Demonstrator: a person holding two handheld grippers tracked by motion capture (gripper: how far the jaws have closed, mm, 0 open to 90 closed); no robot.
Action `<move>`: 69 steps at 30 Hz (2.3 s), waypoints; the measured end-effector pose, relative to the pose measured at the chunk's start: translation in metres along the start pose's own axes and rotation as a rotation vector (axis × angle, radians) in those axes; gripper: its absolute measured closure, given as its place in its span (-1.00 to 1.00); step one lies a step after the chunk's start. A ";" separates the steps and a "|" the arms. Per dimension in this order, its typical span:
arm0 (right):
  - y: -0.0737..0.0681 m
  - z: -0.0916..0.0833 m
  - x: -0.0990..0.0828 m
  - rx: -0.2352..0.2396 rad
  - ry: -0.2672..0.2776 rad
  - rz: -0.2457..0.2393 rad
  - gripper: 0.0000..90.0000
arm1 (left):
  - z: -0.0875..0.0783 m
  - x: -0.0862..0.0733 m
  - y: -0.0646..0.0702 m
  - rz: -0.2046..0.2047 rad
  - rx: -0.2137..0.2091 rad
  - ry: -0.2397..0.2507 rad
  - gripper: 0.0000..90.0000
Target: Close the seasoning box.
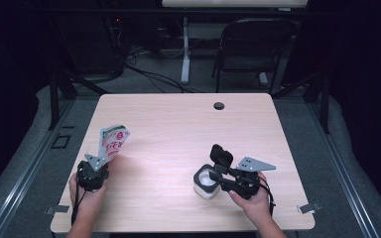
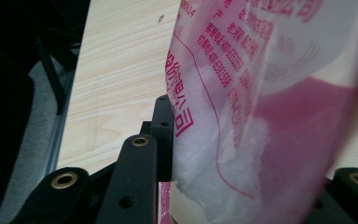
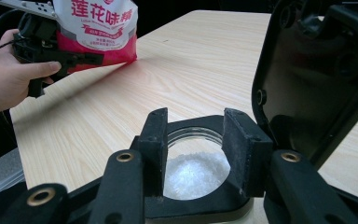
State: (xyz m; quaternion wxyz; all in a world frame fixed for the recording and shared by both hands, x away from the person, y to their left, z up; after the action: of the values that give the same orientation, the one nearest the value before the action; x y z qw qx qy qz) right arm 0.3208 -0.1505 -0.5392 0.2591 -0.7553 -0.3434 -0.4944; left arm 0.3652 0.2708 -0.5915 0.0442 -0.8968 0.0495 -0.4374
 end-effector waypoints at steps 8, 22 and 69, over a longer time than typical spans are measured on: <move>0.000 0.001 -0.001 0.003 -0.002 0.000 0.35 | 0.001 -0.001 0.000 -0.002 0.019 -0.005 0.58; 0.000 0.001 -0.001 0.000 0.001 0.004 0.35 | 0.001 -0.001 0.016 0.043 -0.114 0.043 0.04; 0.008 -0.021 0.017 -0.041 0.006 -0.023 0.20 | -0.032 0.010 0.091 0.105 -0.521 0.108 -0.12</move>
State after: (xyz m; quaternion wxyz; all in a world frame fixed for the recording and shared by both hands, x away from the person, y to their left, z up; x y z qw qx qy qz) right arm 0.3195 -0.1663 -0.5162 0.2388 -0.7552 -0.3409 -0.5064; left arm 0.3414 0.1785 -0.5757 -0.1680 -0.8496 0.2092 -0.4541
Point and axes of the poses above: each handheld gripper's, and its own axes: z roughly forward along the jaws, x roughly out of its top, y roughly to its right, the point moved 5 cm from there along z, roughly forward along the jaws, and after that the axes turned 11 degrees about -z, right-handed, at the moved point
